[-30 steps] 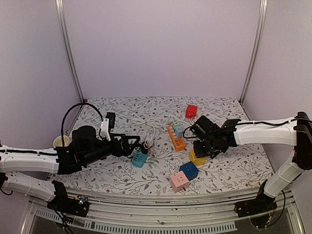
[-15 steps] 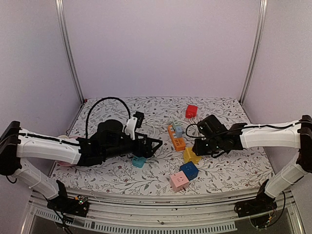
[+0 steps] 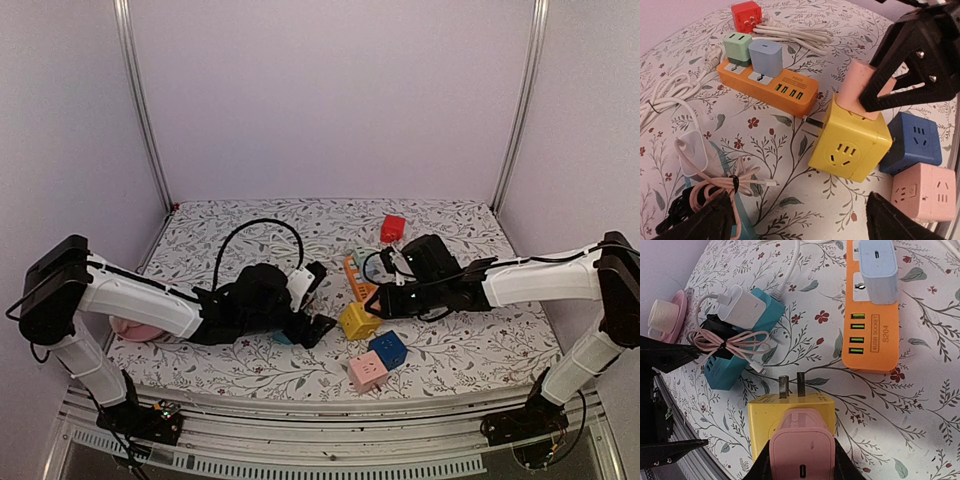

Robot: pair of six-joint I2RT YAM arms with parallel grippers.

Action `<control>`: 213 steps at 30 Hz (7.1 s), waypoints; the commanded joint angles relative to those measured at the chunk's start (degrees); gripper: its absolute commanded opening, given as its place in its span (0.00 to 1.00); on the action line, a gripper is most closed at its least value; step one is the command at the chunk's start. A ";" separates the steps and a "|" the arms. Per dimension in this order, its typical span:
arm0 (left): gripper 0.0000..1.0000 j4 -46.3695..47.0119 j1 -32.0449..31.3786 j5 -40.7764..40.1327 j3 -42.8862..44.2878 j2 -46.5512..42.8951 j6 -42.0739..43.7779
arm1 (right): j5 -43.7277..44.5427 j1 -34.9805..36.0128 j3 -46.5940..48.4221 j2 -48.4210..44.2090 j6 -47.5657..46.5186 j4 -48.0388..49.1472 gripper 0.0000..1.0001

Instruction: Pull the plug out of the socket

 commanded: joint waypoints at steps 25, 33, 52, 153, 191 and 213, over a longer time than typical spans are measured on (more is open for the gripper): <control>0.74 -0.75 -2.87 9.72 8.86 11.62 18.69 | -7.28 0.12 -7.22 -1.74 0.07 11.32 0.14; 0.71 -0.93 -2.61 11.97 10.39 13.93 17.55 | -7.96 0.07 -8.00 -1.95 0.68 12.39 0.14; 0.13 0.72 -2.81 12.35 8.84 14.09 12.93 | -8.89 0.07 -9.67 -3.72 2.25 13.65 0.04; 0.00 -2.85 -3.63 10.13 6.85 11.06 11.42 | -4.12 1.33 -4.94 -13.27 -1.71 4.77 0.03; 0.00 -2.54 -4.04 7.95 8.24 10.47 11.41 | -2.39 1.34 -1.63 -17.11 -3.34 0.19 0.03; 0.74 2.05 -4.78 6.89 9.69 13.68 11.20 | -8.64 1.36 -4.05 -13.99 1.25 7.73 0.03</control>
